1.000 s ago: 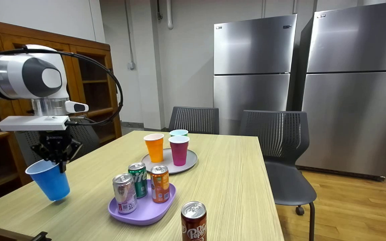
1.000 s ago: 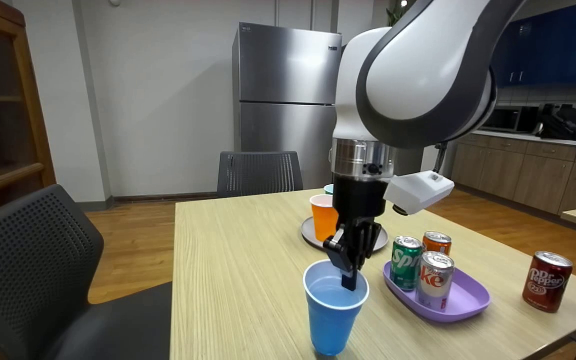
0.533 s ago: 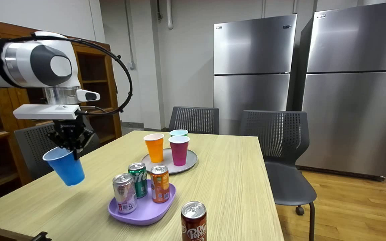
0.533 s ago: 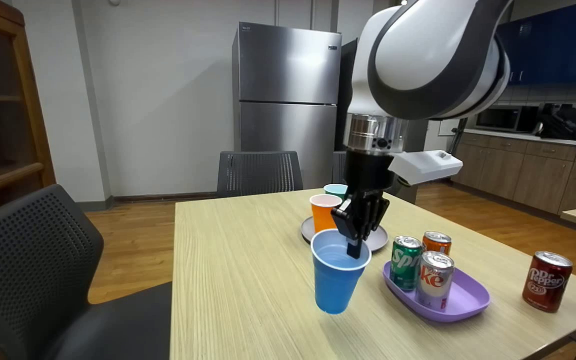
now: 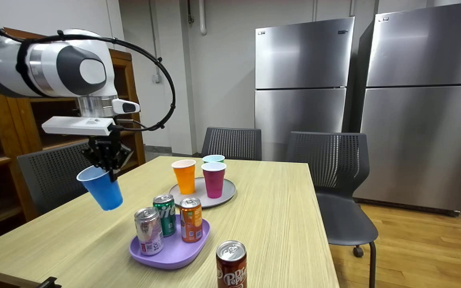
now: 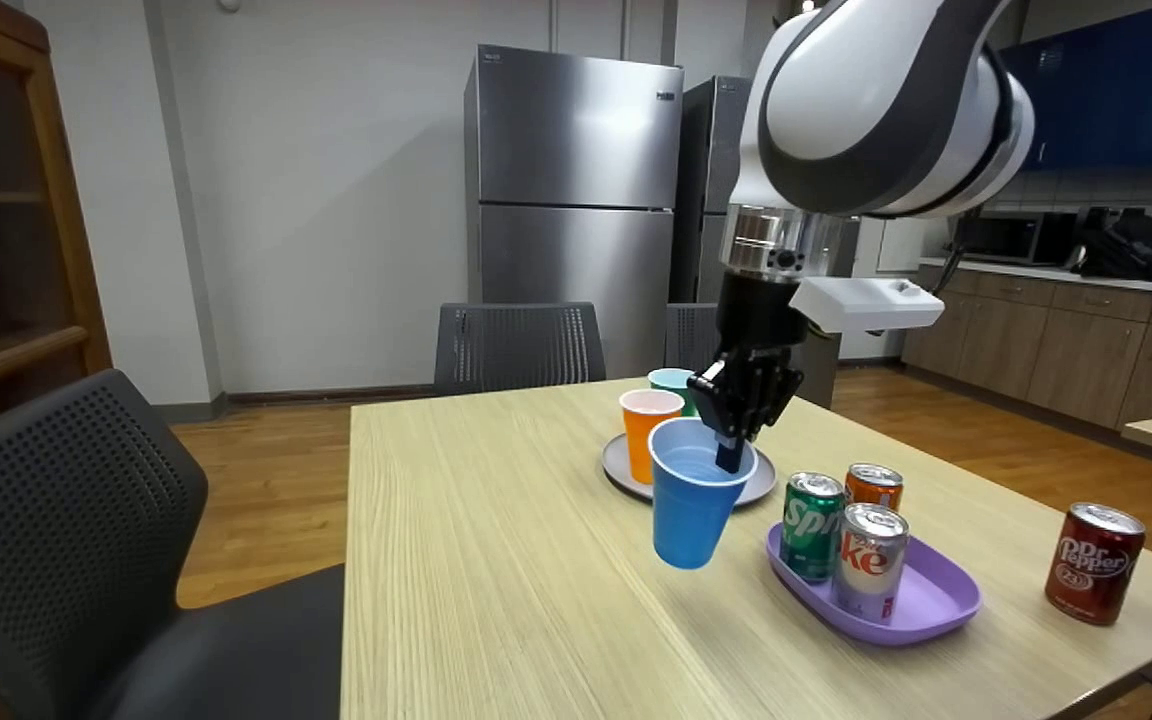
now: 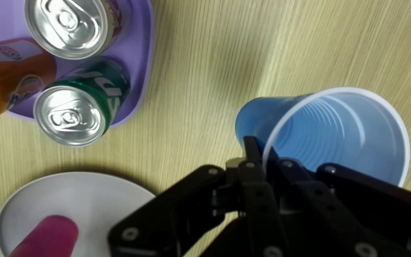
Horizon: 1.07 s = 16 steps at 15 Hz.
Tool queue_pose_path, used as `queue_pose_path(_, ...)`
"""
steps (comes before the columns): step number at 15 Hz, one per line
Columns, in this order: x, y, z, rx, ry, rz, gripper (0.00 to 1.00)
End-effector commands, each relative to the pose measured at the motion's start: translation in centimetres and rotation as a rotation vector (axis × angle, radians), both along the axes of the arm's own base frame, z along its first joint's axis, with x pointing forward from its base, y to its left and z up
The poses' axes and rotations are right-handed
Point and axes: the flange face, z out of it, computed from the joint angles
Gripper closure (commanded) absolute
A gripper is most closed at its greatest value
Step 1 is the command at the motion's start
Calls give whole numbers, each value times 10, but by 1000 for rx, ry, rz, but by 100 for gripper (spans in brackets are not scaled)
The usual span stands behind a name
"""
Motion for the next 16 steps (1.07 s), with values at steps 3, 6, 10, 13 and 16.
queue_pose_path(3, 29, -16, 11, 20, 6, -118, 99)
queue_pose_path(6, 45, -24, 10, 27, 13, -177, 99)
queue_pose_path(10, 65, -41, 2, 29, 29, -279, 99)
queue_pose_path(13, 80, -58, -7, 35, 41, -360, 99)
queue_pose_path(16, 93, -76, -12, 47, 47, -436, 99)
